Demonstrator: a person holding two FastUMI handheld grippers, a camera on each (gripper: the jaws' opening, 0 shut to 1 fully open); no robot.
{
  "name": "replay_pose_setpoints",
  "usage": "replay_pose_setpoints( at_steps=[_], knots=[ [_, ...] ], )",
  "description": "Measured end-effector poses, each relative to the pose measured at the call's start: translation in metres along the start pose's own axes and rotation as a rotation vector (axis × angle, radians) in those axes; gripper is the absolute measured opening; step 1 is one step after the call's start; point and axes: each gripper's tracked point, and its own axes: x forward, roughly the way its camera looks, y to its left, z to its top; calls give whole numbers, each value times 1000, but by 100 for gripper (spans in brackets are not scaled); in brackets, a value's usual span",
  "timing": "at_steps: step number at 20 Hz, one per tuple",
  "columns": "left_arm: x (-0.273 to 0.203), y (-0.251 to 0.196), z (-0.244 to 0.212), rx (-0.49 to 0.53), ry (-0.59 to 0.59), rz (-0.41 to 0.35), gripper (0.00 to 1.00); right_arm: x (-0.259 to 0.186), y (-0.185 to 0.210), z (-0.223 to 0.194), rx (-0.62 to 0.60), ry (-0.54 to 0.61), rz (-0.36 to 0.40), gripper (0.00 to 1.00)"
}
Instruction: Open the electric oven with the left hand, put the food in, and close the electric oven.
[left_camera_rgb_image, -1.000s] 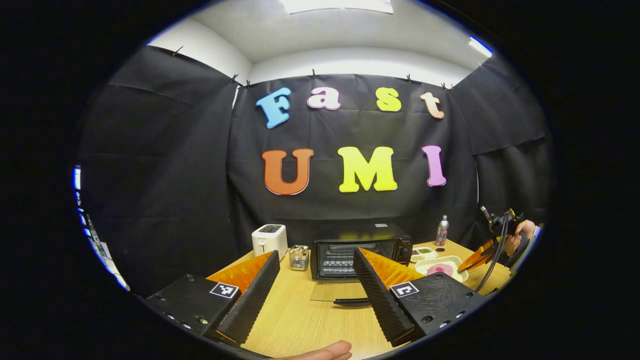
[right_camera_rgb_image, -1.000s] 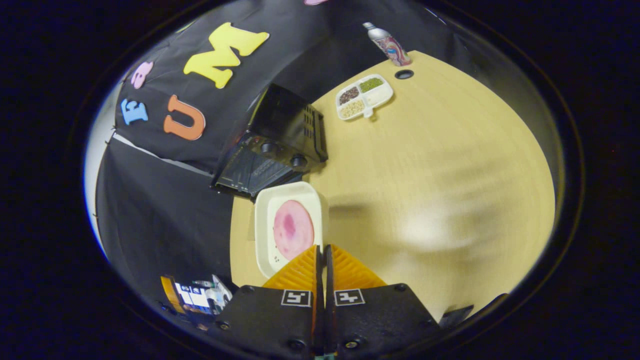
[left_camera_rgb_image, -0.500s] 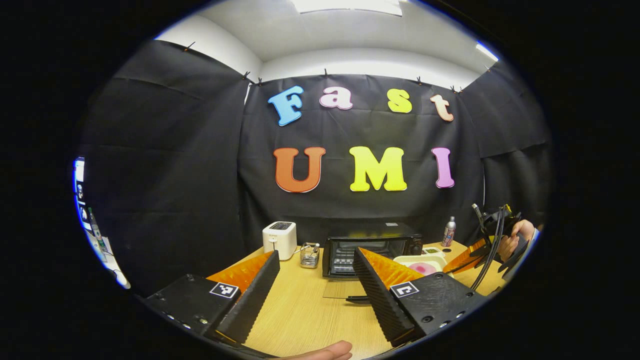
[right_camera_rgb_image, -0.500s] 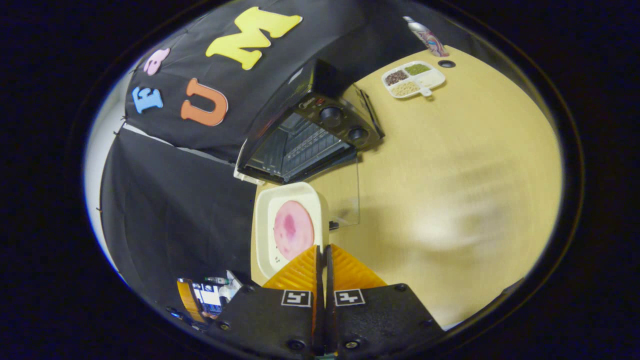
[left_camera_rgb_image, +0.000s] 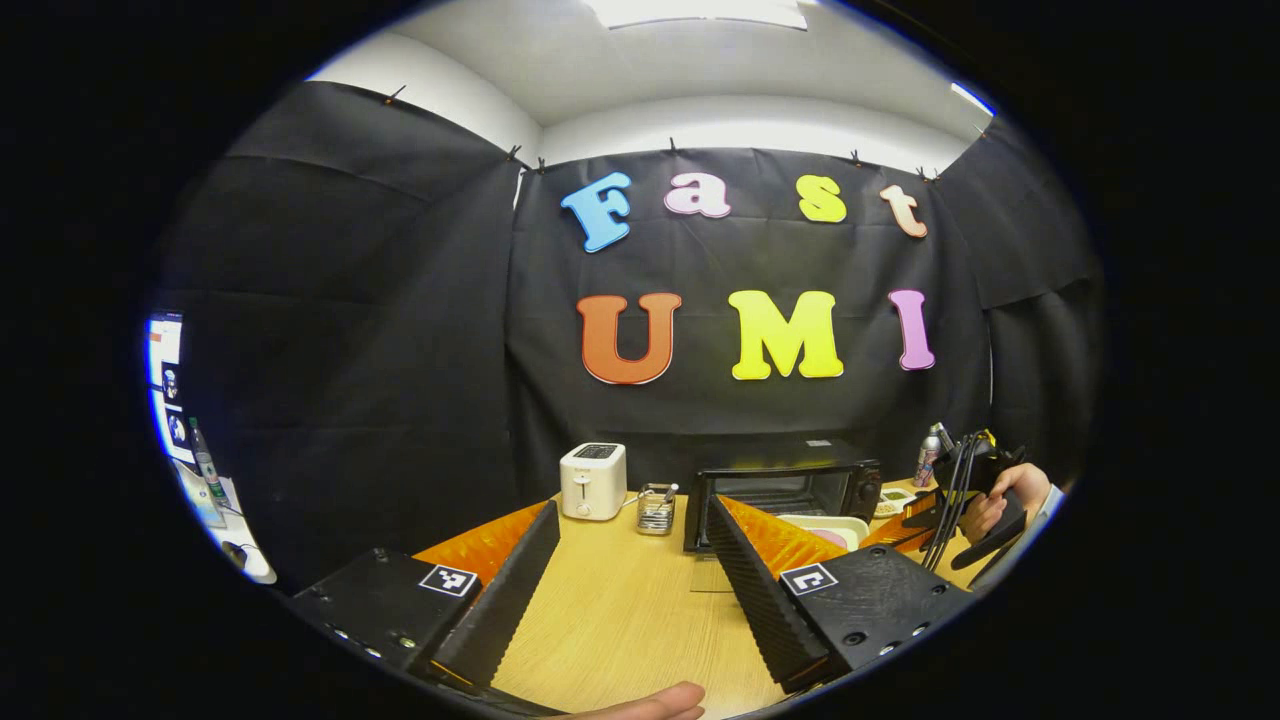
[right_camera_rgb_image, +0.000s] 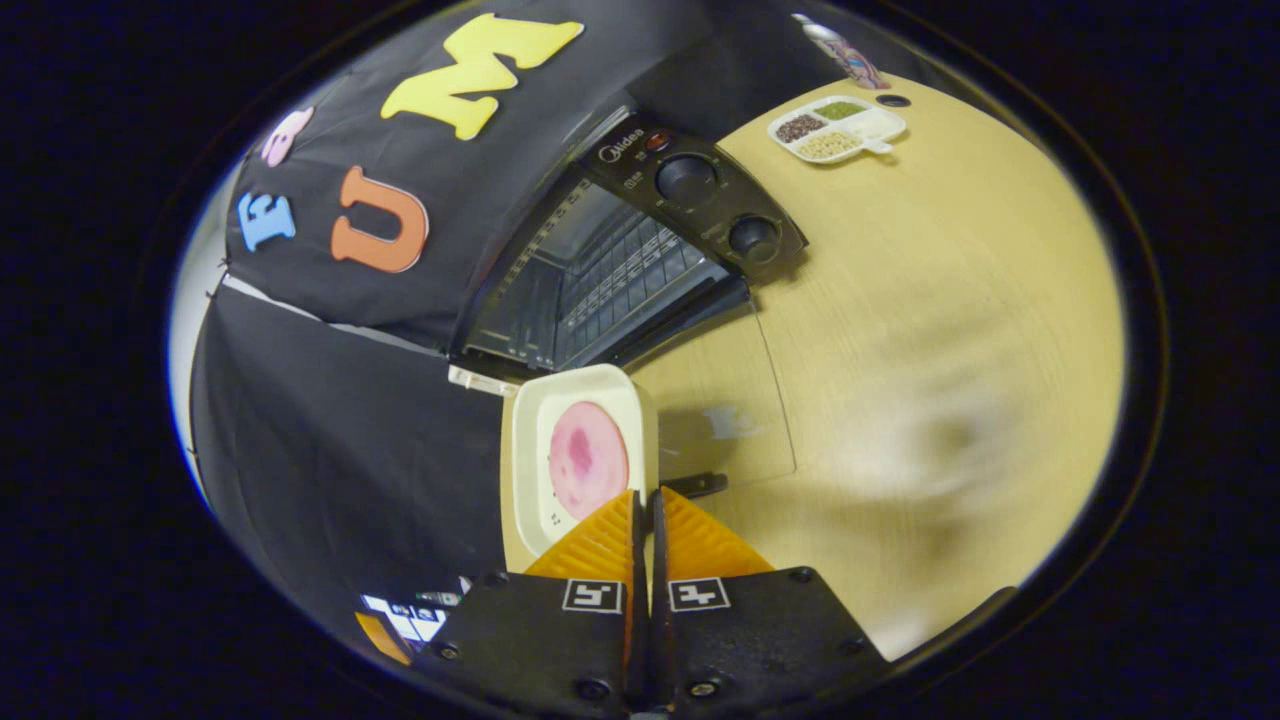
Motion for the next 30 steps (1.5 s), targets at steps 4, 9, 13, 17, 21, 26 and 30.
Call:
replay_pose_setpoints(
  at_steps=[4,9,13,17,21,26,30],
  knots=[
    [6,6,-3,-19,11,7,94,28,3,22,99,-113,-13,1],
    [8,9,-13,3,23,25,94,64,16,43,277,-241,15,1],
    [6,12,-16,35,19,46,94,93,18,74,344,-401,-6,1],
    [14,10,-23,45,30,35,94,107,28,110,336,-570,0,4],
    [24,25,-22,69,25,73,94,126,36,136,341,-626,28,5],
    [35,31,-41,49,63,77,94,144,44,153,293,-670,50,4],
    [36,32,-46,46,79,82,94,158,42,152,270,-658,41,10]
  ],
)
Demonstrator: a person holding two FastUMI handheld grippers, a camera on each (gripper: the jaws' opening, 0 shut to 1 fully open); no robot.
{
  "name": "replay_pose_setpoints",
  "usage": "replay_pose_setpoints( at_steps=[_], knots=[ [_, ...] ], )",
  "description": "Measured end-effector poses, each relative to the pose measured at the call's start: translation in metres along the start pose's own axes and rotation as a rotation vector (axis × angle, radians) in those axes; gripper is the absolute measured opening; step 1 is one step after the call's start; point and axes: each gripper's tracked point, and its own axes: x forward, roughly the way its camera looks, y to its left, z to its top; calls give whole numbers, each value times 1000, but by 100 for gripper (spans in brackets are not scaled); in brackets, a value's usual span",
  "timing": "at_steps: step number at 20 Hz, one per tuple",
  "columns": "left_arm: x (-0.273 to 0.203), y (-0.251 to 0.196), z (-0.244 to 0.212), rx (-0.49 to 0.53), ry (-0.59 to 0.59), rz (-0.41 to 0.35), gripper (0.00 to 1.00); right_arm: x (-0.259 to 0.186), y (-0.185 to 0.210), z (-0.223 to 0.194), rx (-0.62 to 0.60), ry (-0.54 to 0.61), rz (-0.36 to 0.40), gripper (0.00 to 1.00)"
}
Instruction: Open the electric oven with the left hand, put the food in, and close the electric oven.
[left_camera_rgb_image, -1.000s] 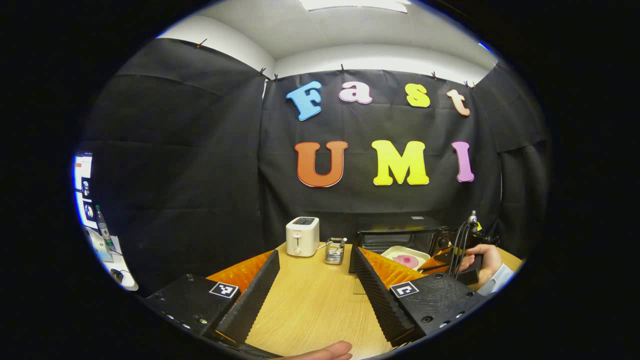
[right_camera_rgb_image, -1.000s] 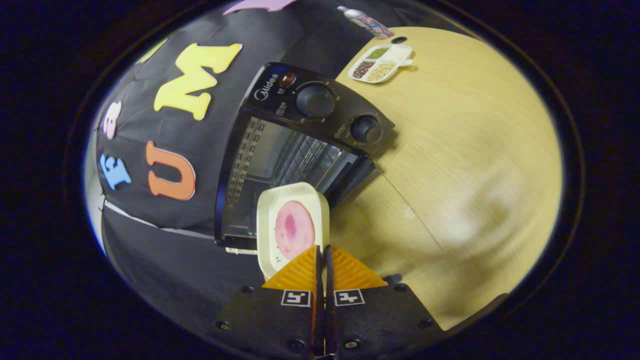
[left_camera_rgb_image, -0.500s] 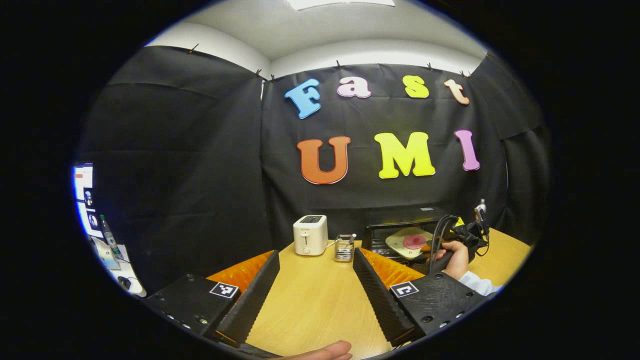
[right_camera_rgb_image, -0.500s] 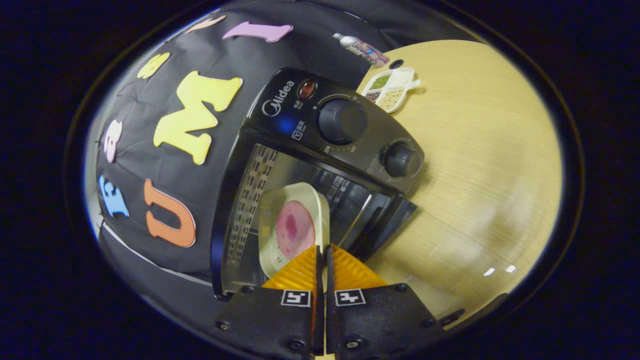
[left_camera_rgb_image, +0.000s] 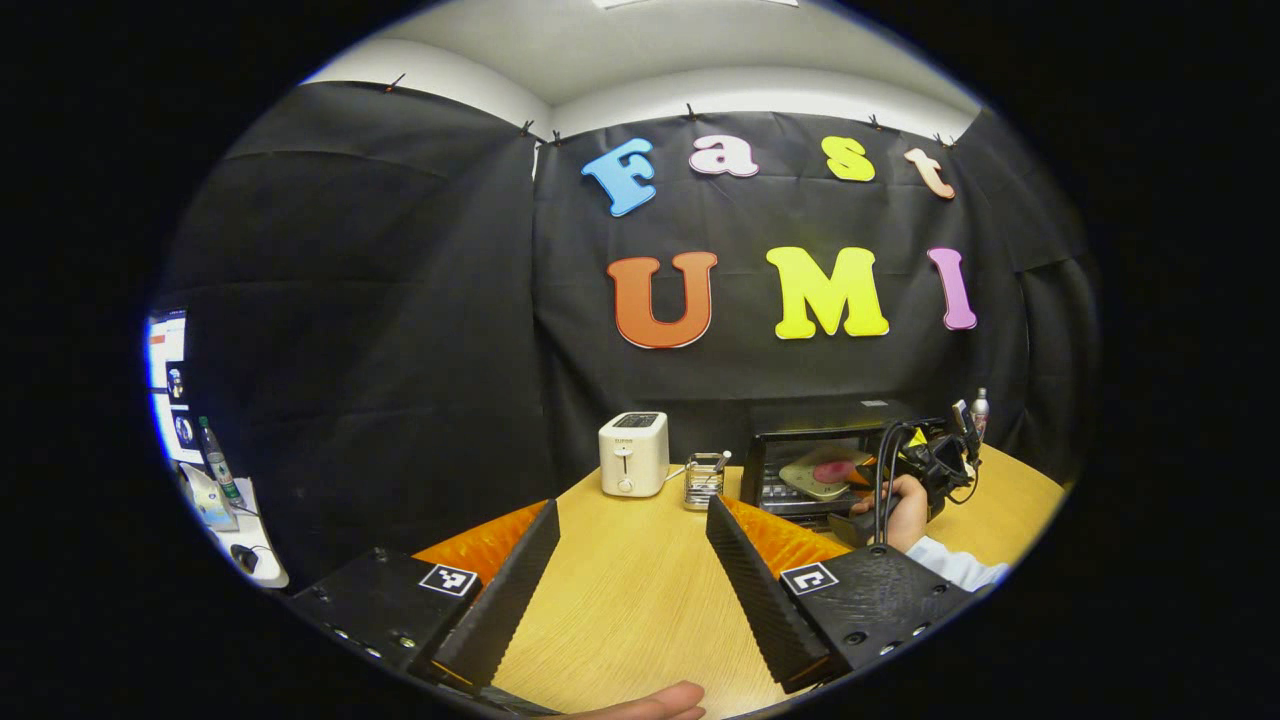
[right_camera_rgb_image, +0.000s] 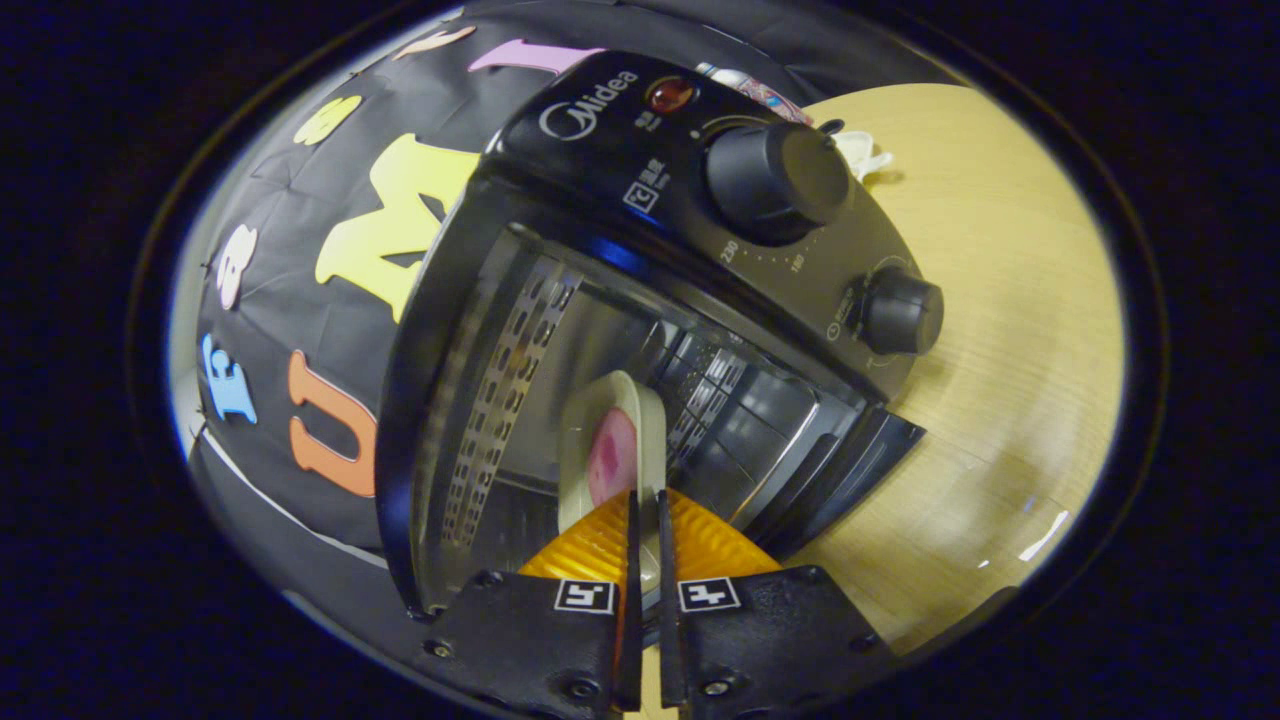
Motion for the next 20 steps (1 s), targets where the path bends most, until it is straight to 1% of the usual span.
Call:
replay_pose_setpoints(
  at_steps=[1,2,4,5,6,7,8,10,11,12,14,15,16,17,18,19,20],
  knots=[
    [0,-1,0,-2,2,-3,94,-1,2,-2,-8,9,11,7],
    [-1,-2,1,-4,0,-5,94,-2,3,-1,-10,10,27,11],
    [-2,-4,-2,-5,2,-14,94,-4,0,2,-13,3,30,13],
    [-2,-6,-4,-6,6,-22,94,-4,-3,5,-22,-5,24,7],
    [-3,-4,-4,-9,10,-24,94,-10,-2,7,-29,-3,40,0],
    [-4,-3,-5,-13,15,-26,94,-10,0,8,-37,-7,51,2],
    [-4,-4,-5,-19,20,-29,94,-12,-1,9,-55,-6,54,16],
    [-4,-5,-8,-29,27,-34,94,-24,-1,8,-92,-13,65,17],
    [-6,-5,-9,-30,31,-37,94,-32,1,8,-114,-22,73,20],
    [-8,-5,-10,-29,36,-40,94,-39,1,7,-144,-25,77,25],
    [-9,-2,-12,-24,37,-31,95,-57,3,2,-192,-26,98,50],
    [-10,-2,-13,-24,43,-31,94,-64,1,2,-213,-33,99,36],
    [-11,-2,-16,-27,50,-32,94,-72,0,2,-230,-39,99,41],
    [-13,-4,-17,-31,57,-36,94,-80,-1,3,-247,-44,100,43],
    [-16,-5,-17,-33,61,-41,94,-89,1,4,-261,-48,112,50],
    [-17,-6,-17,-35,62,-43,94,-95,2,5,-273,-59,119,48],
    [-20,-5,-16,-35,61,-42,94,-108,2,8,-289,-64,126,56]
  ],
)
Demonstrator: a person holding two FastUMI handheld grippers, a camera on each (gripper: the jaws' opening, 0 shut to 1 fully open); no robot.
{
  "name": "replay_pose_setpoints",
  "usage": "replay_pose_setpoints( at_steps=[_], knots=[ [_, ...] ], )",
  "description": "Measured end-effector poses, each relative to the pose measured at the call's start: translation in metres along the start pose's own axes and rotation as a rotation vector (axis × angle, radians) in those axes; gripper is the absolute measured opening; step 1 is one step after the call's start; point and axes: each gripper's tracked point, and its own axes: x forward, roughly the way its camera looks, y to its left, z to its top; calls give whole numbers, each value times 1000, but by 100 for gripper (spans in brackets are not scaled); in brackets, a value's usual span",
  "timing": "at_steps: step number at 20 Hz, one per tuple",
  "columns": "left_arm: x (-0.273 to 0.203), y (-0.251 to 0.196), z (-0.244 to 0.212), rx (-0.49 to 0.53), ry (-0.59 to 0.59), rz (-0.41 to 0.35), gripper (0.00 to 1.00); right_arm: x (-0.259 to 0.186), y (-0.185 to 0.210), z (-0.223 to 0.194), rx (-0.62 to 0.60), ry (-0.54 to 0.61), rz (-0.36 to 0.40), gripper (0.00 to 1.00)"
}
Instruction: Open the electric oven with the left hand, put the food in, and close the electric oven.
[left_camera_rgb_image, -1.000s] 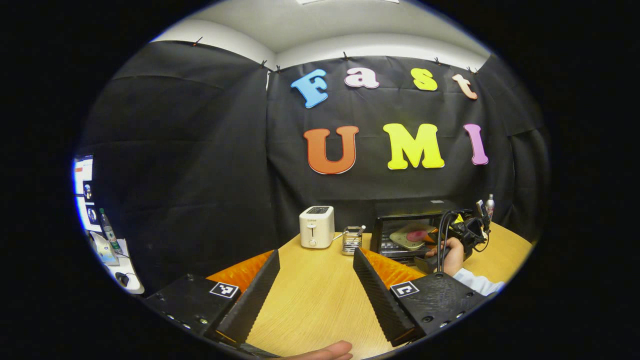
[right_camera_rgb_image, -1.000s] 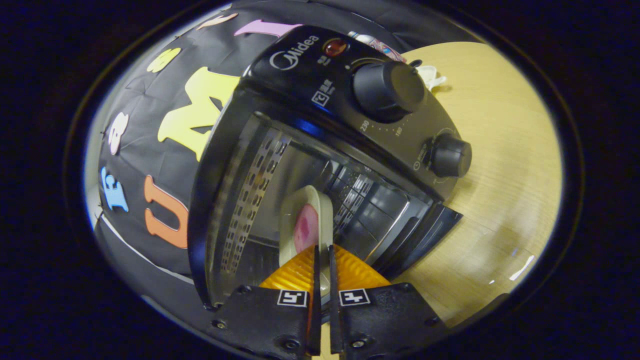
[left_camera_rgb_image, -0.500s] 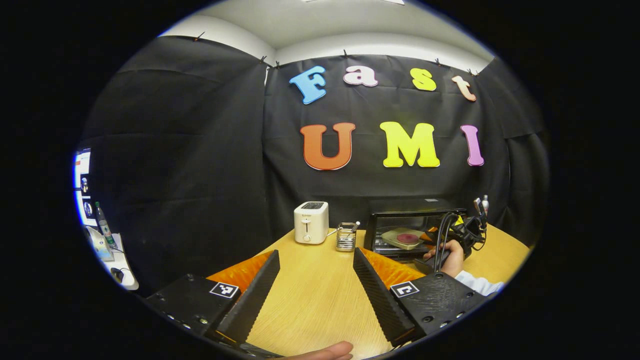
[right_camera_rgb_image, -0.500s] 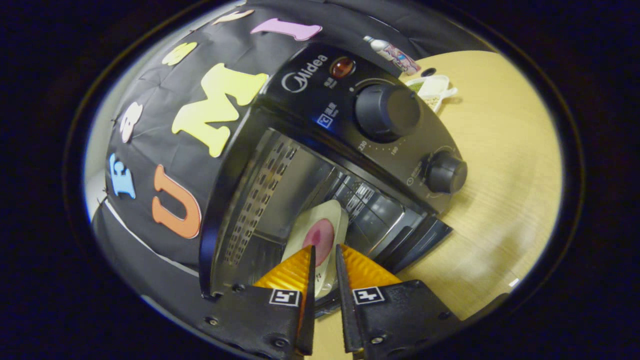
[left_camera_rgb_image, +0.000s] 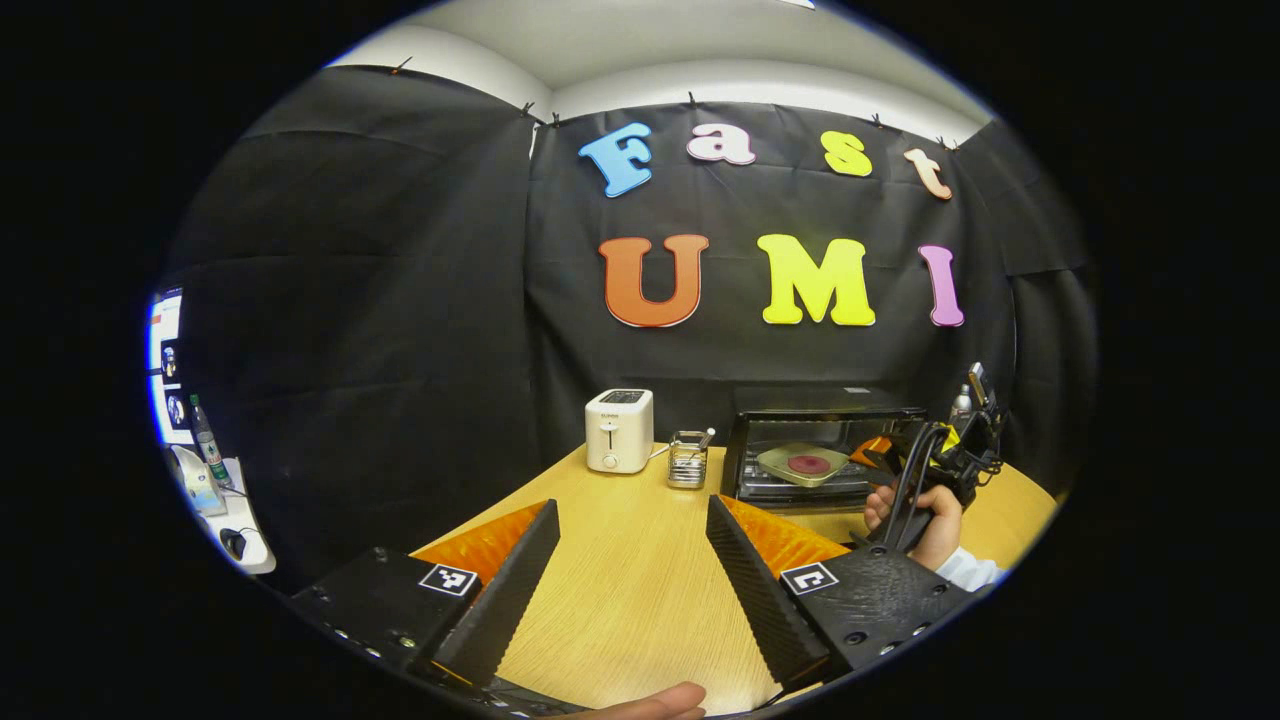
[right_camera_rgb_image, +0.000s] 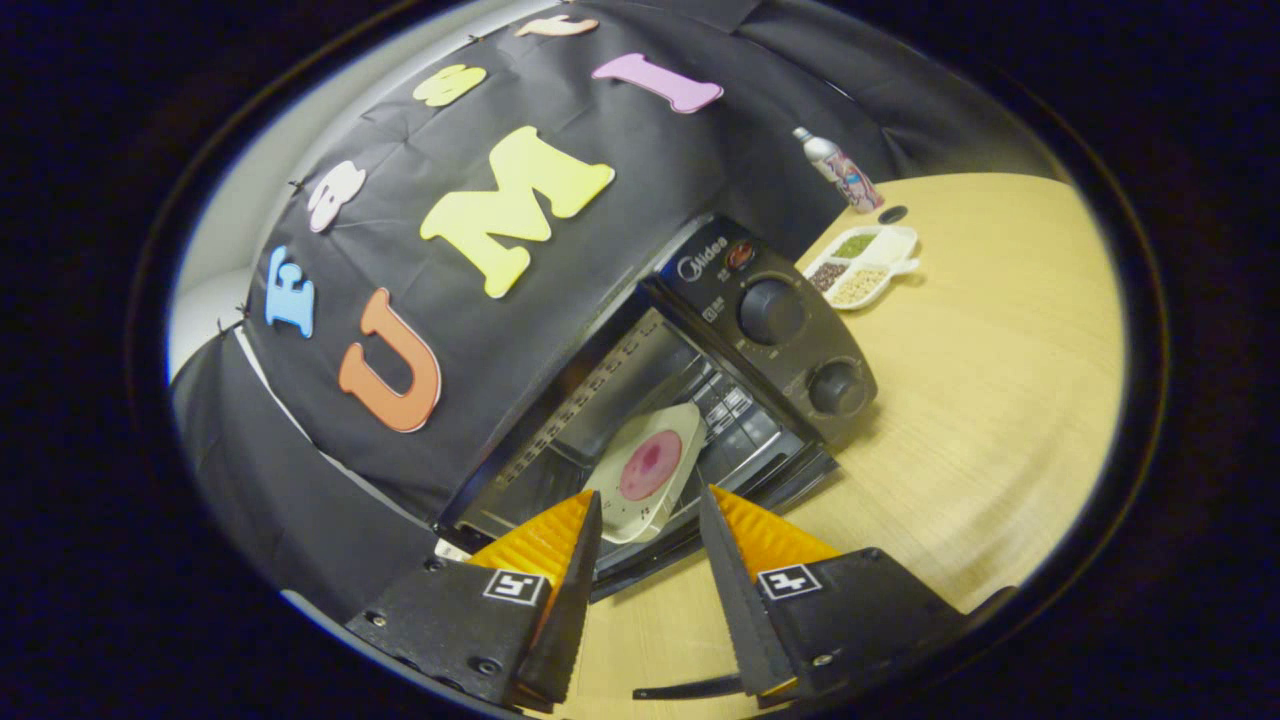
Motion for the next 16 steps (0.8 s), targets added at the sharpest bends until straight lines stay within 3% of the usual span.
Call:
replay_pose_setpoints(
  at_steps=[2,4,5,8,9,14,16],
  knots=[
    [-6,-1,2,1,-4,-4,95,-19,2,6,-43,-20,9,65],
    [-9,-5,3,0,-5,-12,94,-41,4,18,-95,-43,19,82],
    [-12,-7,4,-2,-5,-20,94,-53,6,25,-124,-59,30,77],
    [-18,-18,5,-16,5,-50,94,-88,14,47,-222,-109,85,94],
    [-18,-22,5,-16,9,-58,94,-98,14,53,-250,-115,92,90],
    [-15,-45,4,-7,20,-95,95,-154,22,91,-420,-163,121,97],
    [-9,-55,-2,-10,35,-108,95,-180,26,108,-506,-197,123,94]
  ],
)
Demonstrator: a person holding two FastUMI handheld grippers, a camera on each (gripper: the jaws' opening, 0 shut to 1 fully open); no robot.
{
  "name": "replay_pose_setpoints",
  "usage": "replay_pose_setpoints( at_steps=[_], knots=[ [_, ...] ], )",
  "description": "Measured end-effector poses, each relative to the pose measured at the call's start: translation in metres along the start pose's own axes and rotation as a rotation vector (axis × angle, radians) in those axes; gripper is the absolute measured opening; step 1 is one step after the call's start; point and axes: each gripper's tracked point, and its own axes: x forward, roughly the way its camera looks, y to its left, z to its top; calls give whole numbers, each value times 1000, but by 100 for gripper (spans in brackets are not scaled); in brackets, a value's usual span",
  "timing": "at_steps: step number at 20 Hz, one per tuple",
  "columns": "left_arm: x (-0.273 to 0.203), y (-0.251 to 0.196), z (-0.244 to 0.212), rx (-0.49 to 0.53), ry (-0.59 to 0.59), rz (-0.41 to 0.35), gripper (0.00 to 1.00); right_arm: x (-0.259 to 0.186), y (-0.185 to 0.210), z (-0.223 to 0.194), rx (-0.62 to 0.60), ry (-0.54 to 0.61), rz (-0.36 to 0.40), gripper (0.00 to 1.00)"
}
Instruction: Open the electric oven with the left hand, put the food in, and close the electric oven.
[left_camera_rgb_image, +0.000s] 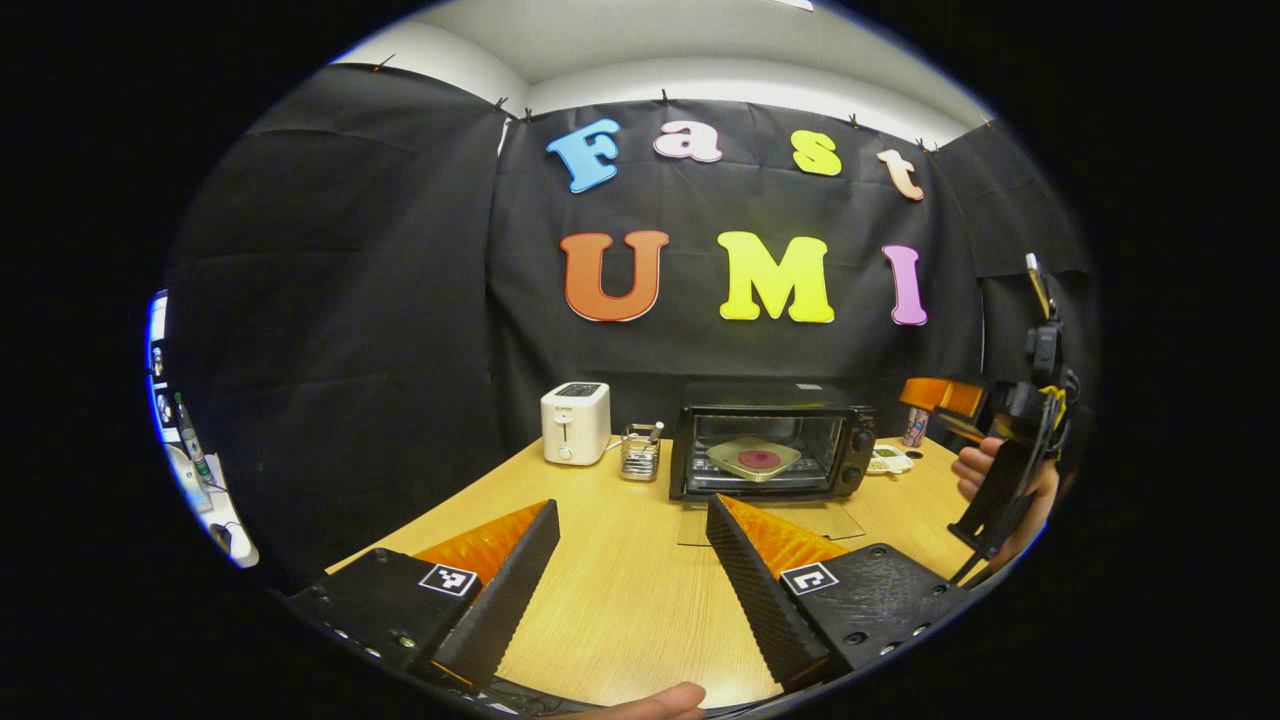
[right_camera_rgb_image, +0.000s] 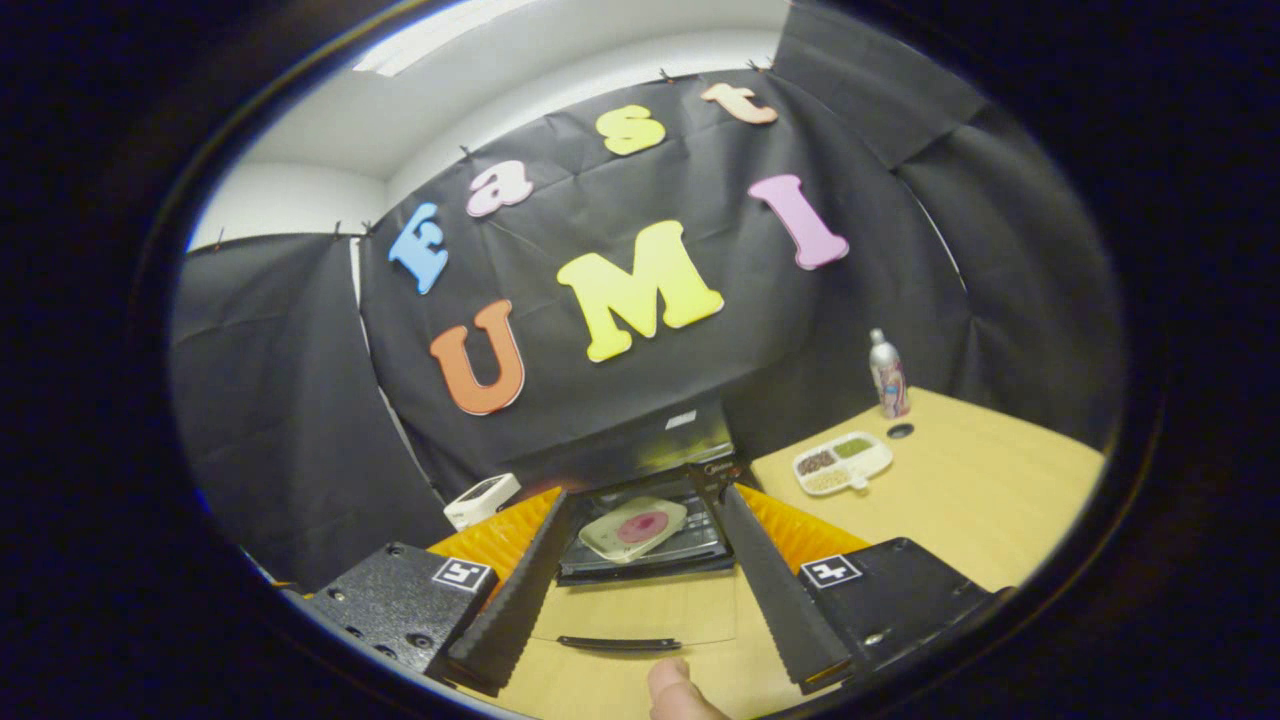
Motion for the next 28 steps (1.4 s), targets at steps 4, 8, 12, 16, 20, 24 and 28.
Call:
replay_pose_setpoints(
  at_steps=[4,8,12,16,20,24,28],
  knots=[
    [20,-25,-19,-8,53,-37,95,-42,-9,43,-131,-68,-12,94],
    [41,-60,-47,13,125,-88,95,-81,-14,70,-214,-108,-11,94],
    [65,-105,-81,39,200,-164,95,-111,-36,83,-258,-110,-57,96],
    [97,-142,-126,44,308,-220,96,-125,-52,93,-254,-139,-68,96],
    [122,-168,-161,44,396,-243,96,-128,-64,98,-284,-175,-61,98],
    [137,-176,-172,63,415,-239,96,-116,-84,91,-268,-156,-82,96],
    [144,-180,-175,80,413,-243,96,-110,-86,82,-226,-115,-61,98]
  ],
)
